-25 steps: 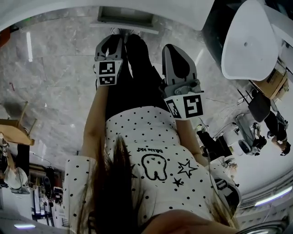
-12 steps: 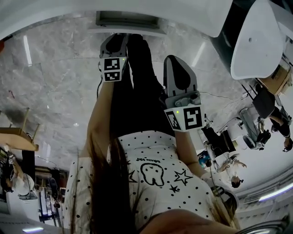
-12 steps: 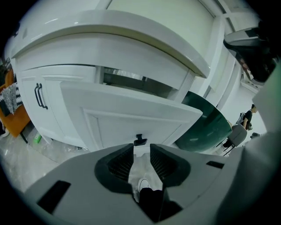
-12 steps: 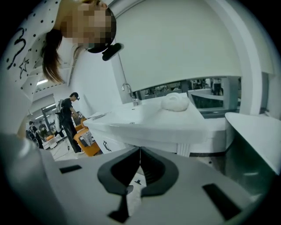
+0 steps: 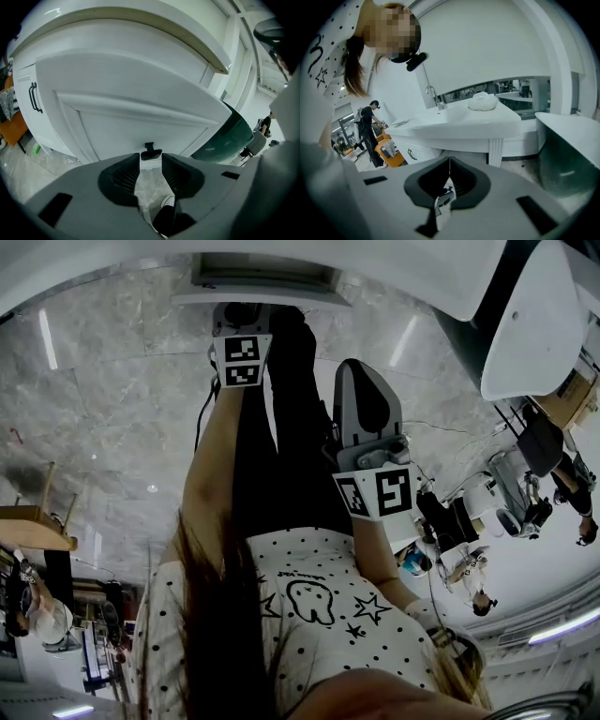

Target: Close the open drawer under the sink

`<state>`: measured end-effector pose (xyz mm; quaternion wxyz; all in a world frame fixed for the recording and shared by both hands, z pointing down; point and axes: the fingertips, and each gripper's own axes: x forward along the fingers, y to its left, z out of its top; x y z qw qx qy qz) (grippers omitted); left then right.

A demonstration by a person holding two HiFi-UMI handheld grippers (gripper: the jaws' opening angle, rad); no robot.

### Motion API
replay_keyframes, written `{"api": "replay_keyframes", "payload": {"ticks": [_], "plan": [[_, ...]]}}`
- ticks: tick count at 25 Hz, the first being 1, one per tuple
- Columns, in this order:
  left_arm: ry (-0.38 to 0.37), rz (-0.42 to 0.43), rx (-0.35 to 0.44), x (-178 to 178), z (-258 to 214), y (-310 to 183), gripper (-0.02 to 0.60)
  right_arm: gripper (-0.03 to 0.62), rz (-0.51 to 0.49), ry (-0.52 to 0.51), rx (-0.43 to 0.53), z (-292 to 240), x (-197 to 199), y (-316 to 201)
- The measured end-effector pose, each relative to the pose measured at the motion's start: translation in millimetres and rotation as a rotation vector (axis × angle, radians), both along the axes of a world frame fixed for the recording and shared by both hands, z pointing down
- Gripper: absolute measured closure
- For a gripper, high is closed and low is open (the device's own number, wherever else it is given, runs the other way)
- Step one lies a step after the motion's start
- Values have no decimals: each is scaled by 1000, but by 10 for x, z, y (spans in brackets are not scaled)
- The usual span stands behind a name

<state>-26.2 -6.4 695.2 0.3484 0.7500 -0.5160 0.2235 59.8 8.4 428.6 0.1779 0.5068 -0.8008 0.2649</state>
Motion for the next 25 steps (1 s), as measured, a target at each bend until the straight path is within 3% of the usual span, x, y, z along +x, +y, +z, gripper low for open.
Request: {"api": "replay_keyframes", "payload": {"ticks": [8,16,25], "plan": [[-27,39,-25,78,148,-125,443,580,17,-10,-16,60,-18,0],[-24,-11,-14,63,114,-106,445,580,40,5,-30,128,54,-3],[-18,-7,-16,84,107,-128,445,580,56,4,-47,171,108,30]]}}
